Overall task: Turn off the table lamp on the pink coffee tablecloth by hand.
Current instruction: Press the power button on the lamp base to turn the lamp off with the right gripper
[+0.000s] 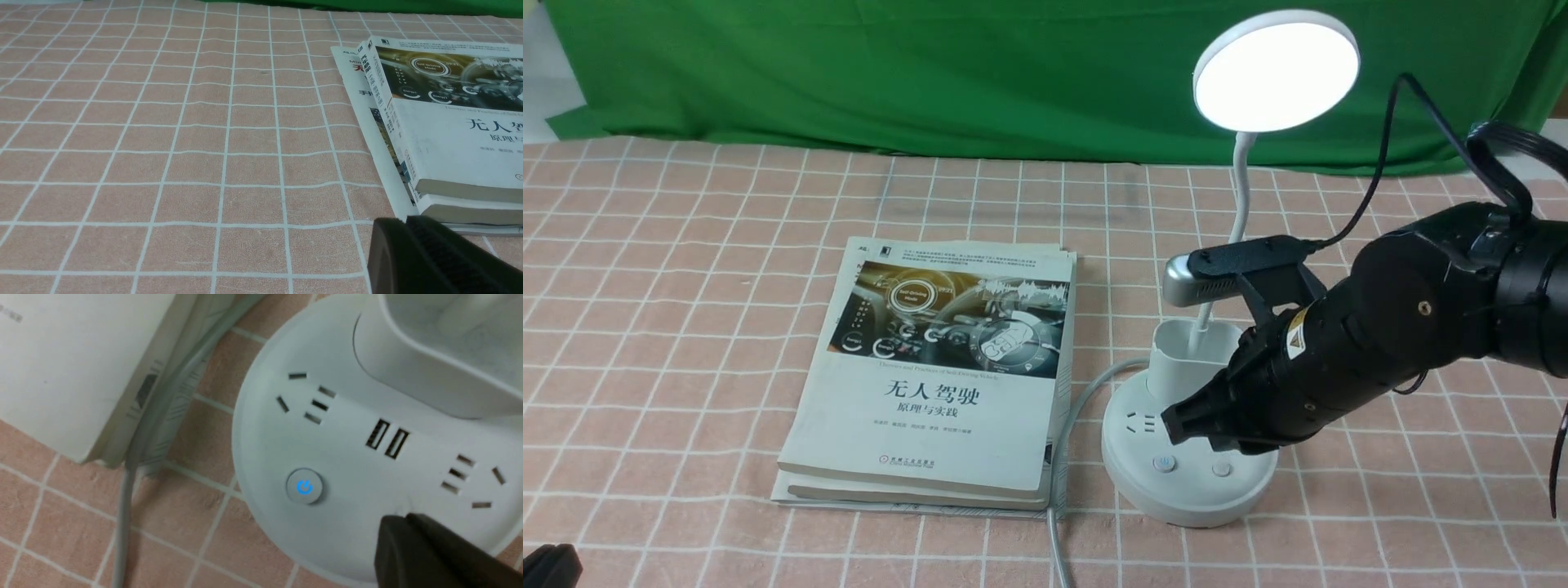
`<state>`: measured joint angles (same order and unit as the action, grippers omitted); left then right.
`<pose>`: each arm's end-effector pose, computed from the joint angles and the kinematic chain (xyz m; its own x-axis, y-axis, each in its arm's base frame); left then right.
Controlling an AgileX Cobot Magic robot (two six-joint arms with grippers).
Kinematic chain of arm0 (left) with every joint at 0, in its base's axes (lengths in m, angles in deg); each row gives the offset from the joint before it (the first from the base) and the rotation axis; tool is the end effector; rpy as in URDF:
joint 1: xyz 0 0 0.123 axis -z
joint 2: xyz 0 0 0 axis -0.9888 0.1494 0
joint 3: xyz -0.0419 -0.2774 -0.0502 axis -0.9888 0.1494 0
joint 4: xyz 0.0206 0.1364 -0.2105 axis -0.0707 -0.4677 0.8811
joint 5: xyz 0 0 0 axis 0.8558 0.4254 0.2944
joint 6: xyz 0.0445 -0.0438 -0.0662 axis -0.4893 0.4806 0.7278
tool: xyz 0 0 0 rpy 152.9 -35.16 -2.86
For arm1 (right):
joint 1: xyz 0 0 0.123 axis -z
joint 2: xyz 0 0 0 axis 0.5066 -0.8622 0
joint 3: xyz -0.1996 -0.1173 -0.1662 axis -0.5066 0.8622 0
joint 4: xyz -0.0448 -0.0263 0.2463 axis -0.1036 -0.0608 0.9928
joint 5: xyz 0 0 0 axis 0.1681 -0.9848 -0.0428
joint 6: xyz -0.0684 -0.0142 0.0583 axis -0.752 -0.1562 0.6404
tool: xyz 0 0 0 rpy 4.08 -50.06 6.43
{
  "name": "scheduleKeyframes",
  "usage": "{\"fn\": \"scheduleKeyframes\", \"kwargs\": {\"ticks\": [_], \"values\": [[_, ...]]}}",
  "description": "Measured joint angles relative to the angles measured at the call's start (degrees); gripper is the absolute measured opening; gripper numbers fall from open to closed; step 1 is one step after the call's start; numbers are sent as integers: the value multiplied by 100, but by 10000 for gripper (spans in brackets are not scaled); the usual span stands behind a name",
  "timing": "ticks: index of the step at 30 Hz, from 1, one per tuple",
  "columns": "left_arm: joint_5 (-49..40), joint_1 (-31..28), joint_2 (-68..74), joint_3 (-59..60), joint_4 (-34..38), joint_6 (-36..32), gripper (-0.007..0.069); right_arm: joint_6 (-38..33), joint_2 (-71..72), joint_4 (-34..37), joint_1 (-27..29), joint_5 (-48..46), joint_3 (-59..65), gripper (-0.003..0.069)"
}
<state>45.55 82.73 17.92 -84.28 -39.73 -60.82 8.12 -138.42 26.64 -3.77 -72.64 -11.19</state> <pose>0.0544 -0.0006 0.1829 -0.2241 0.0693 -0.9721 0.0312 0.9975 0.0640 0.2762 0.1931 0.2153 -0.8225 -0.2885 -0.4902 -0.4081 0.8996 0.1553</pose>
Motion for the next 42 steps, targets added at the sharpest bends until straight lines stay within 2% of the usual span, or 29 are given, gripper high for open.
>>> {"fn": "scheduleKeyframes", "kwargs": {"ticks": [11,25,35,42], "values": [[0,0,0,0,0,0,6,0,-497,-36,0,182,43,40],[0,0,0,0,0,0,6,0,474,-48,0,62,83,40],[0,0,0,0,0,0,6,0,-394,-88,0,199,100,40],[0,0,0,0,0,0,6,0,-493,-112,1,232,48,40]]}}
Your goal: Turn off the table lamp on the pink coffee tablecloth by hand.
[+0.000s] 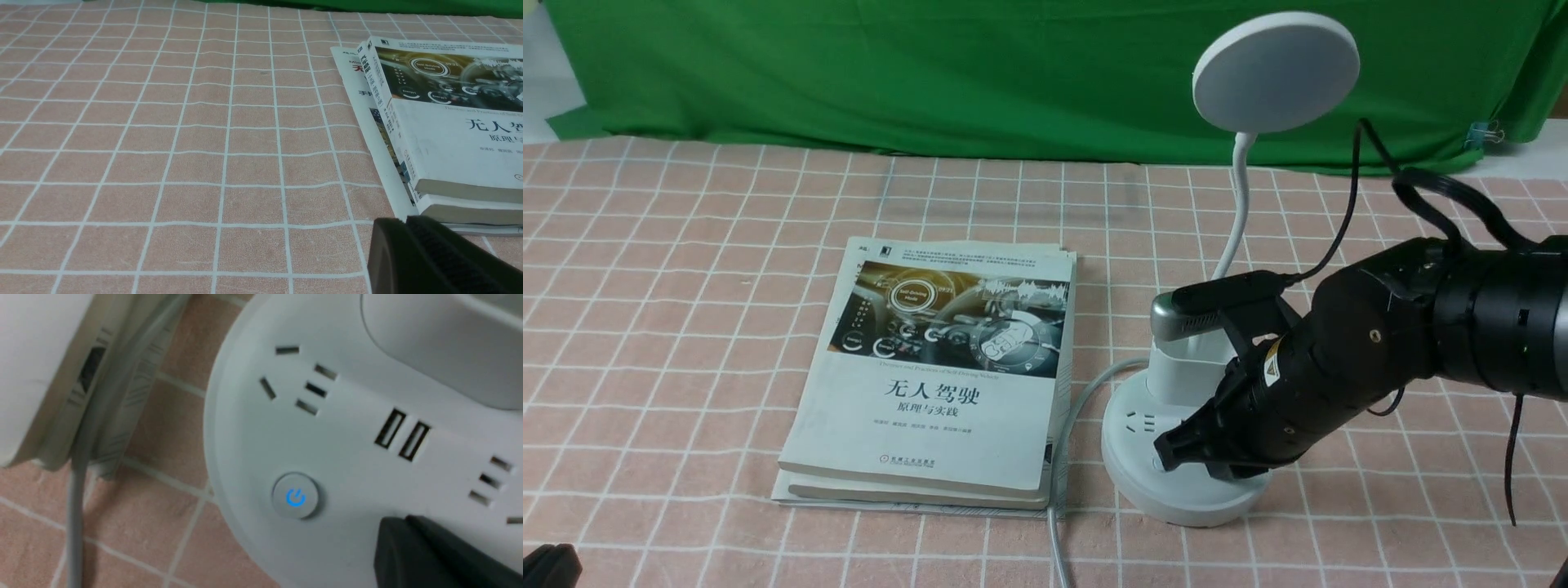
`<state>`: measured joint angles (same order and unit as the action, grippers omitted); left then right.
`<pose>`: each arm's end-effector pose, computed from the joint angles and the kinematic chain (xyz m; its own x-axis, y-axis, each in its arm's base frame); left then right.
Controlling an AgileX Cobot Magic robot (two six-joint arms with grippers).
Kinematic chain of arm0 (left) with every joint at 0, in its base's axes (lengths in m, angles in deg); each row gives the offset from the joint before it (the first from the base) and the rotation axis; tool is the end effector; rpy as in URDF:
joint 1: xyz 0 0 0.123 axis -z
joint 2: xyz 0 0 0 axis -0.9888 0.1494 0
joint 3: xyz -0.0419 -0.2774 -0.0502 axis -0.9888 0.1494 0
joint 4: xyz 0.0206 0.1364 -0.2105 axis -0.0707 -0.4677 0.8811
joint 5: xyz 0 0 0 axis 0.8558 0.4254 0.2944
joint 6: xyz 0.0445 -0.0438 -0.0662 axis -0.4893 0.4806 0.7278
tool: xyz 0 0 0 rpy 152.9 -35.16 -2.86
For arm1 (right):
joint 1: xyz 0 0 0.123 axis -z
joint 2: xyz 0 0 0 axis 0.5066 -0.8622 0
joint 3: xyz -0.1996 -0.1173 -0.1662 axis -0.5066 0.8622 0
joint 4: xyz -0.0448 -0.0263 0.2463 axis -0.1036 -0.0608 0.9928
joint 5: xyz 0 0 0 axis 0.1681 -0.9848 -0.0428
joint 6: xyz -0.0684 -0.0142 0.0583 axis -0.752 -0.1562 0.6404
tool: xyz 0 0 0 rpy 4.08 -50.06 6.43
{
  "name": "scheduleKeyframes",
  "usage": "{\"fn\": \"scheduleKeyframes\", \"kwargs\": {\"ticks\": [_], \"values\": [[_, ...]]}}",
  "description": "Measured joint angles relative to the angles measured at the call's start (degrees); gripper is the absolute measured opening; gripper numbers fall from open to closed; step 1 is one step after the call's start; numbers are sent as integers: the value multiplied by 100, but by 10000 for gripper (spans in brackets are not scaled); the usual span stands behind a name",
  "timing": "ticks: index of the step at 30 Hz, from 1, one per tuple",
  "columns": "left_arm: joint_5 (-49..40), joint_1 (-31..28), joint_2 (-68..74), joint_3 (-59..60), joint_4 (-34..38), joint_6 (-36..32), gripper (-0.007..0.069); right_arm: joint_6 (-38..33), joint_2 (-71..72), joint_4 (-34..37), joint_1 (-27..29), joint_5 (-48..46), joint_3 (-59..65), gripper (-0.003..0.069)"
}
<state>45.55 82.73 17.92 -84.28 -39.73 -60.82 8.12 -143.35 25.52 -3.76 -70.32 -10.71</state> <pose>0.0544 -0.0006 0.1829 -0.2241 0.0693 -0.9721 0.0312 0.9975 0.0640 0.2836 0.1967 0.1854 -0.8364 -0.3160 -0.4479 -0.4099 0.9031 0.1283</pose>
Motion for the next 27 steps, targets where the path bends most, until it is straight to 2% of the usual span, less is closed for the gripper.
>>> {"fn": "scheduleKeyframes", "kwargs": {"ticks": [4,16,24,27], "values": [[0,0,0,0,0,0,6,0,250,6,0,-93,23,40],[0,0,0,0,0,0,6,-54,2212,-59,0,-887,487,40],[0,0,0,0,0,0,6,-227,3307,-108,0,-2616,655,46],[0,0,0,0,0,0,6,-227,3572,-112,0,-2795,655,50]]}}
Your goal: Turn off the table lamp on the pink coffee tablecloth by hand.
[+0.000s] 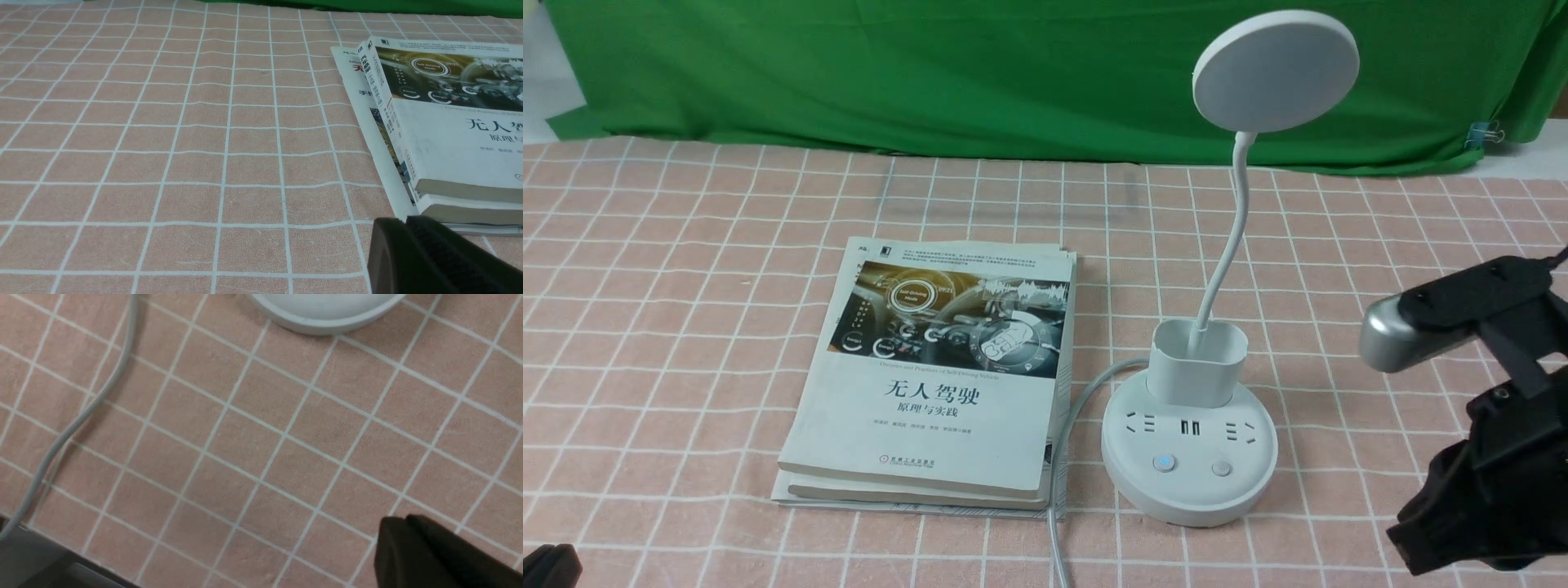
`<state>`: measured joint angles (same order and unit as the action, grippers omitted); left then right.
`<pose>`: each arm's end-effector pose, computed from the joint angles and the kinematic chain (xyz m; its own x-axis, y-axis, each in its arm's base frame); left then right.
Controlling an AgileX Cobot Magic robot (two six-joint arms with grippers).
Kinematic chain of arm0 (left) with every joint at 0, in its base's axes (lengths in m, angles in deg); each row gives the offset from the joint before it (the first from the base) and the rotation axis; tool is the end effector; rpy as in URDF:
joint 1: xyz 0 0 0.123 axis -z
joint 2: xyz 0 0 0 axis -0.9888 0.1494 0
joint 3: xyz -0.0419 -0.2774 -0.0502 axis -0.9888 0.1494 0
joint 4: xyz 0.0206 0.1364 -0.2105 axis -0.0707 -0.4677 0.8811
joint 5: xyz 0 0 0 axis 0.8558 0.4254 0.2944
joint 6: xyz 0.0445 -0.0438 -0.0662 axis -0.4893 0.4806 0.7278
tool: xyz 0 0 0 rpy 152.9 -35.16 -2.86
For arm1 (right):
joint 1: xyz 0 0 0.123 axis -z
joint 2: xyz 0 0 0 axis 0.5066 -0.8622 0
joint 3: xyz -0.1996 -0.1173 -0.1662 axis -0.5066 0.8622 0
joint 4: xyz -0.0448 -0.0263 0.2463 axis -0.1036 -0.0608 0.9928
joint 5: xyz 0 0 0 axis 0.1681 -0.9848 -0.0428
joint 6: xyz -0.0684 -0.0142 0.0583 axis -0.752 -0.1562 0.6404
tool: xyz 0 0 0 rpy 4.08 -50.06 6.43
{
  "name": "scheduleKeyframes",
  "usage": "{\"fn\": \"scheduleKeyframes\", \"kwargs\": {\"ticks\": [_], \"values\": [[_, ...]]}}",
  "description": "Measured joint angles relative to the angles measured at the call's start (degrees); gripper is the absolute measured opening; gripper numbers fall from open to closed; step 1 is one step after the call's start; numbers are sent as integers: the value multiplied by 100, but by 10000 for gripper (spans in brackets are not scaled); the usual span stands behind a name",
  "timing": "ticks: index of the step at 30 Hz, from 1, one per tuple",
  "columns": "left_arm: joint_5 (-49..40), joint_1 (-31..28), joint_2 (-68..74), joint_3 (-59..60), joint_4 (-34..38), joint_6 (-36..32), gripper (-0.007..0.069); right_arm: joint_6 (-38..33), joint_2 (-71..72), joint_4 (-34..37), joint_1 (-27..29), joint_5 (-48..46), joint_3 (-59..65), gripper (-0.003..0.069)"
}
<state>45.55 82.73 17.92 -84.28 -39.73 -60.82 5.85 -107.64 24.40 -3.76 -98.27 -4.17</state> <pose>0.0544 -0.0006 0.1829 -0.2241 0.0693 -0.9721 0.0312 0.9975 0.0640 0.1689 0.1203 0.3076 -0.7953 -0.3791 -0.4730 -0.4793 0.8710 0.1077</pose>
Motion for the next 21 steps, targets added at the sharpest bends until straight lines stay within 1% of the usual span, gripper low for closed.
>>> {"fn": "scheduleKeyframes", "kwargs": {"ticks": [4,6,10,12,14,15,17,20,21], "values": [[0,0,0,0,0,0,6,21,244,-7,0,-27,0,50],[0,0,0,0,0,0,6,37,442,-24,0,-74,0,38],[0,0,0,0,0,0,6,37,1037,-227,8,-88,68,35],[0,0,0,0,0,0,6,8,1330,-304,119,18,225,35],[0,0,0,0,-1,0,6,-102,1726,-352,365,248,507,35],[0,0,0,0,-1,0,6,-213,2075,-352,650,511,769,35],[0,0,0,0,-1,0,6,-377,2505,-352,966,887,1203,35],[0,0,0,0,-6,0,6,-663,3284,-352,1627,1914,2202,35],[0,0,0,0,-6,0,6,-698,3396,-352,1706,2049,2343,35]]}}
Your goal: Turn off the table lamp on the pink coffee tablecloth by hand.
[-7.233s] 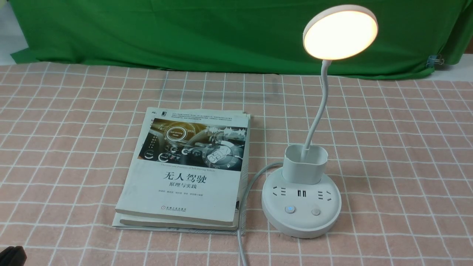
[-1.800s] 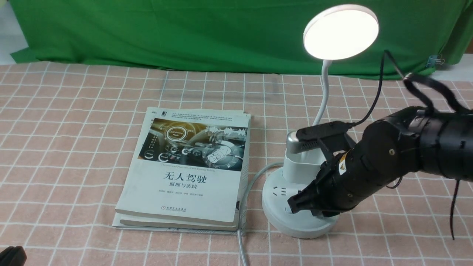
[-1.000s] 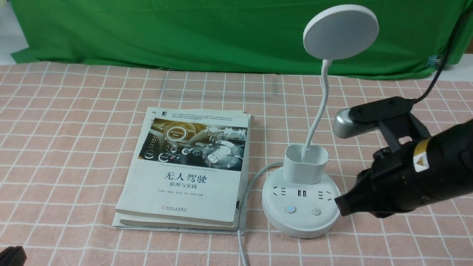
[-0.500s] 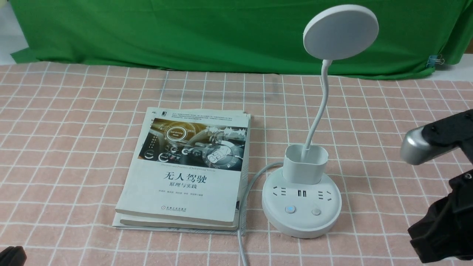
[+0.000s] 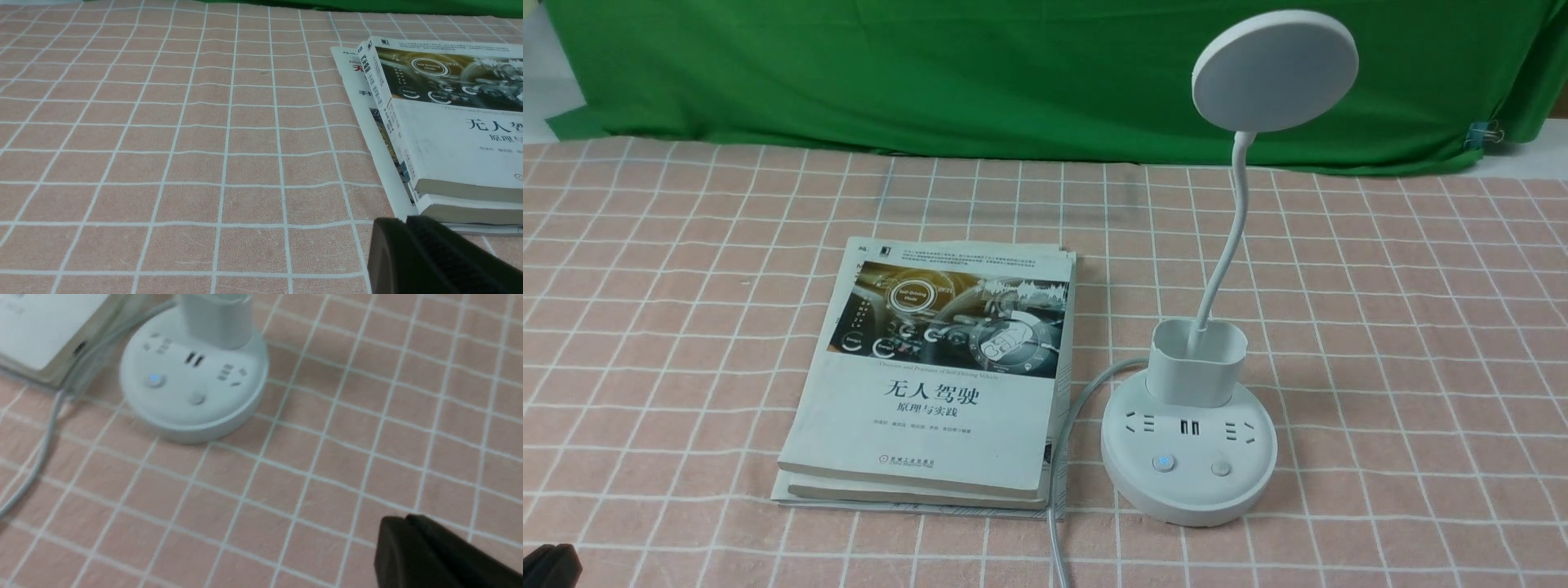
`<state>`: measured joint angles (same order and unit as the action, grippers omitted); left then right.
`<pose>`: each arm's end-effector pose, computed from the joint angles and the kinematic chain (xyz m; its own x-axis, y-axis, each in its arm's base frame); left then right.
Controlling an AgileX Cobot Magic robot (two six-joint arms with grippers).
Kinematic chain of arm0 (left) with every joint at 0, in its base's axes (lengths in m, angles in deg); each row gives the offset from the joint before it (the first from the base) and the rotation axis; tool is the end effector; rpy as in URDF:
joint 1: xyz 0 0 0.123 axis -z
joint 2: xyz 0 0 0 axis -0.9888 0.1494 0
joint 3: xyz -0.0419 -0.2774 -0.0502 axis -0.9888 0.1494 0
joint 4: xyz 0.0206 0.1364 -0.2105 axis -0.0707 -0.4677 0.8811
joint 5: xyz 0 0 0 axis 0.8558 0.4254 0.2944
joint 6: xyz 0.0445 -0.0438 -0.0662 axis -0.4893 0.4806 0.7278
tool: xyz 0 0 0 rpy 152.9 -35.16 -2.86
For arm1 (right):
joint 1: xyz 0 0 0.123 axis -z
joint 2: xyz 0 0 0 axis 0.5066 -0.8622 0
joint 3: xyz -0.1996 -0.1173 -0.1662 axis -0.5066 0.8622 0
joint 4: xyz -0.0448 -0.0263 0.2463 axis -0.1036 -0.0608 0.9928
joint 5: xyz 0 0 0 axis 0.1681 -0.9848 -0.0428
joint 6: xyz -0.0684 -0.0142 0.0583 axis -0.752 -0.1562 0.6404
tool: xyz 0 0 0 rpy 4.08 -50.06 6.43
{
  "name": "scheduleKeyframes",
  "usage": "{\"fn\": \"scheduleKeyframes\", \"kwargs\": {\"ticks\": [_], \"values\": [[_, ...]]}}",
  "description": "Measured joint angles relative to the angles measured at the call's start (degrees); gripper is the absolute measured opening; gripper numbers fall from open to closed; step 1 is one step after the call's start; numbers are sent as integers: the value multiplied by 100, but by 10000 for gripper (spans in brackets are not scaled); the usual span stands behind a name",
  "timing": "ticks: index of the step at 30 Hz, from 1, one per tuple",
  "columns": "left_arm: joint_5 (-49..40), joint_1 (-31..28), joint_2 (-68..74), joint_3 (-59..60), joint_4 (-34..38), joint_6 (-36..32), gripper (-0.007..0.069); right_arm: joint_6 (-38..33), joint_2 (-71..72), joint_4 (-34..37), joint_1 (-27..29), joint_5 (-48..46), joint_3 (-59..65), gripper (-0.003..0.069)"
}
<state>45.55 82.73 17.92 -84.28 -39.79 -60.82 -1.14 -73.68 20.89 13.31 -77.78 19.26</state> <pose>0.0544 -0.0006 0.1829 -0.2241 0.0703 -0.9720 0.0311 0.9974 0.0650 0.0982 0.0303 0.2920 -0.4727 -0.1703 -0.8646 -0.3056 0.9519 -0.0204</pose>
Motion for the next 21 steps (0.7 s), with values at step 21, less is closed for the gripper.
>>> {"fn": "scheduleKeyframes", "kwargs": {"ticks": [21], "values": [[0,0,0,0,-12,0,6,-136,3022,0,1211,1937,2952,35]]}}
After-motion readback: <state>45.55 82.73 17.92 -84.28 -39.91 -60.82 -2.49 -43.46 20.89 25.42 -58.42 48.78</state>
